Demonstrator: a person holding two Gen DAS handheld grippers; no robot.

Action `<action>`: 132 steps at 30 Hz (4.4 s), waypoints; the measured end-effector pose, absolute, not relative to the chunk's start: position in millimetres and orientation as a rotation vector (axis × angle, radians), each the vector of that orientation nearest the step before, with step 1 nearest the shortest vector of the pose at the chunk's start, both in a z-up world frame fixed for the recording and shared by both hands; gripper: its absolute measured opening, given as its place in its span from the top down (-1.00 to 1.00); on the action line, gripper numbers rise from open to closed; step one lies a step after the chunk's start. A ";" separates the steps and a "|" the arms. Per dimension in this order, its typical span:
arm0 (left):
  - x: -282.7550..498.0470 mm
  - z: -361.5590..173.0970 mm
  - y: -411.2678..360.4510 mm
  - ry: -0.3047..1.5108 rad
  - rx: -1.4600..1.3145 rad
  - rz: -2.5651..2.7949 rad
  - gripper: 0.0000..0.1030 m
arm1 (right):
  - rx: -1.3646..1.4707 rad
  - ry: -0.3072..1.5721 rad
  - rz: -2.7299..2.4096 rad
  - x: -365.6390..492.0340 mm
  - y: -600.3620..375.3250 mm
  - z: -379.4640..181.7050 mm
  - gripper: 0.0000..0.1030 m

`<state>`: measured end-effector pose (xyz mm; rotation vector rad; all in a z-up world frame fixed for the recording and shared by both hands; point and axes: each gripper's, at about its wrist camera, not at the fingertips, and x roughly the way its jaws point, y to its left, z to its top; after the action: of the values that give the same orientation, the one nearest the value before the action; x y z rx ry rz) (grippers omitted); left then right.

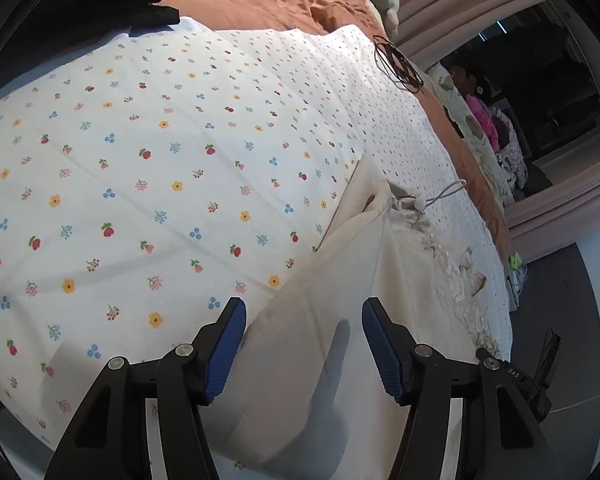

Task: Fold large clothes
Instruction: 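Lower the folded jacket onto the sheet and open both tools, then grasp the beige jacket bundle's edge with the left tool while the right tool grips the jacket, then lift and fold the bundle over with the left tool while the right tool holds the jacket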

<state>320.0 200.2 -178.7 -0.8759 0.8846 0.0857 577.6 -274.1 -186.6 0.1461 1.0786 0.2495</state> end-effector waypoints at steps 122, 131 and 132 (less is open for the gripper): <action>364.6 51.3 -11.0 0.624 -0.798 -0.541 0.85 | 0.540 0.996 0.302 417.1 -376.2 -162.4 0.85; 388.2 71.6 -90.7 0.688 -0.725 -0.622 0.85 | 0.641 0.921 0.218 392.7 -444.9 -154.0 0.85; 391.1 72.0 -100.2 0.698 -0.715 -0.630 0.85 | 0.651 0.914 0.208 389.7 -451.6 -153.9 0.85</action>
<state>391.1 -100.2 72.0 -0.7155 0.6978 -0.6300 389.7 -451.6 -153.9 0.6507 0.9142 0.2081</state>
